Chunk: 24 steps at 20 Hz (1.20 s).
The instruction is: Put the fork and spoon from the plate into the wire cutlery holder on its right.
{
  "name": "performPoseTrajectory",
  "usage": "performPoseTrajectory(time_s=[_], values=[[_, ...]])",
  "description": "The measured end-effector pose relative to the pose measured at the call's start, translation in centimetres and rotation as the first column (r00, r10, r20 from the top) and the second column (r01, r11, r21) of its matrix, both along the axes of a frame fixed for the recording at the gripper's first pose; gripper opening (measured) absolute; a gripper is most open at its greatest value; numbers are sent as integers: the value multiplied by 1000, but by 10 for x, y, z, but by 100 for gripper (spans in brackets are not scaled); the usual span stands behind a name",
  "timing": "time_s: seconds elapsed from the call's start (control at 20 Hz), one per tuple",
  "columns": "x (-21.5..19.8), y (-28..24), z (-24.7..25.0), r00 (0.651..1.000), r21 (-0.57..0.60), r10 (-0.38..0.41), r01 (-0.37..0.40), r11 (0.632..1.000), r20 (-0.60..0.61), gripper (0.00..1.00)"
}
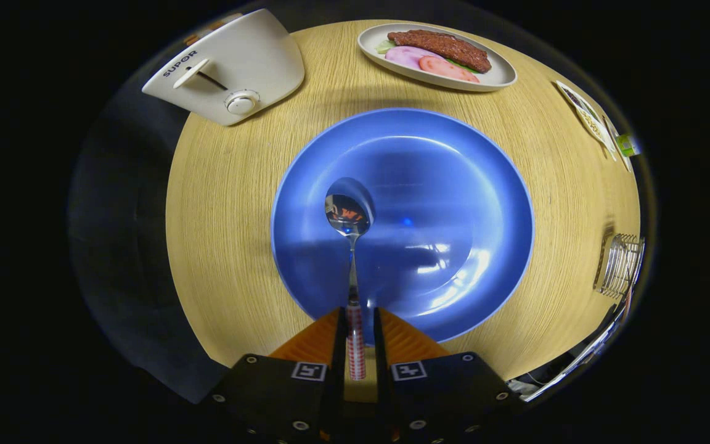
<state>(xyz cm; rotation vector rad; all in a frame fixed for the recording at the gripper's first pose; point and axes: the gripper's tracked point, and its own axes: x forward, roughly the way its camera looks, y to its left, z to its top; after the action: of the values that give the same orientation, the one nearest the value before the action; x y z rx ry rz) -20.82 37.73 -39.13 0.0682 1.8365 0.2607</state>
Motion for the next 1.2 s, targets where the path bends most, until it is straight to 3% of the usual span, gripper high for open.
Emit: performPoseTrajectory(time_s=[0.05,0.15,0.65,1.2], values=[[-1,0,0,1000,-6,2,-2,1000,-1,16],[-2,4,0,1000,0,9,-9,1000,-3,12],[20,-40,20,996,9,34,-34,999,79,7],[49,-218,82,985,-75,43,-31,997,169,7]])
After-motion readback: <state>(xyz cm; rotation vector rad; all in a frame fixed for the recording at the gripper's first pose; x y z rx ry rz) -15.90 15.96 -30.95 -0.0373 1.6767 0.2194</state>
